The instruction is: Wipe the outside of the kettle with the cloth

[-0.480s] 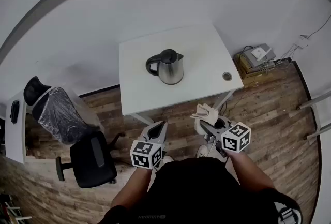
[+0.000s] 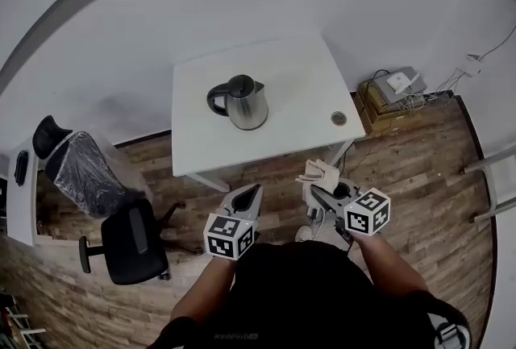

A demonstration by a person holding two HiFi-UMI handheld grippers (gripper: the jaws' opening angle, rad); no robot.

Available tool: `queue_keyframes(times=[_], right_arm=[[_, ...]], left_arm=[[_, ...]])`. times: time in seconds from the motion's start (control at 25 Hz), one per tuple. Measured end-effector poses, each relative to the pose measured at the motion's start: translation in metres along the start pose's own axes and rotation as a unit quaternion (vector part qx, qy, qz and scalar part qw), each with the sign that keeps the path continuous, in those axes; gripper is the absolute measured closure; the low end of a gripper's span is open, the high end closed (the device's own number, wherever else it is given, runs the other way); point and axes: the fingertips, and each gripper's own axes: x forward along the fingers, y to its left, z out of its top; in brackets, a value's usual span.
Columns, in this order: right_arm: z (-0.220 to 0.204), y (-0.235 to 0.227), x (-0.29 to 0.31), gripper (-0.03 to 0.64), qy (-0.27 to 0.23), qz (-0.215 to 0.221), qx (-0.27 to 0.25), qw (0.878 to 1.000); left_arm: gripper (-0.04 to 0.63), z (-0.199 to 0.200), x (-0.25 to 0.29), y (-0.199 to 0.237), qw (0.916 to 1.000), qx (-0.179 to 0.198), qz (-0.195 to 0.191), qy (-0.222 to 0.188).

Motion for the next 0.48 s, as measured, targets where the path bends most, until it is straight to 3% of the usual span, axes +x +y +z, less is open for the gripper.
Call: queue_keyframes(times=[0.24,0.48], right_arm=[[-0.011,-0.027,-0.007,0.525,0.009,0.026,0.015,1.0],[-0.01,-0.024,0.027,0.525,0.026,0.057,0.011,0.998]], left_arm=[[0.588,0.004,0.015,-0.015,0.9995,0.005,0.031,0.008],[0.588,0.001,0.002,0.012,0.9976,-0.01,0.068,0.001]])
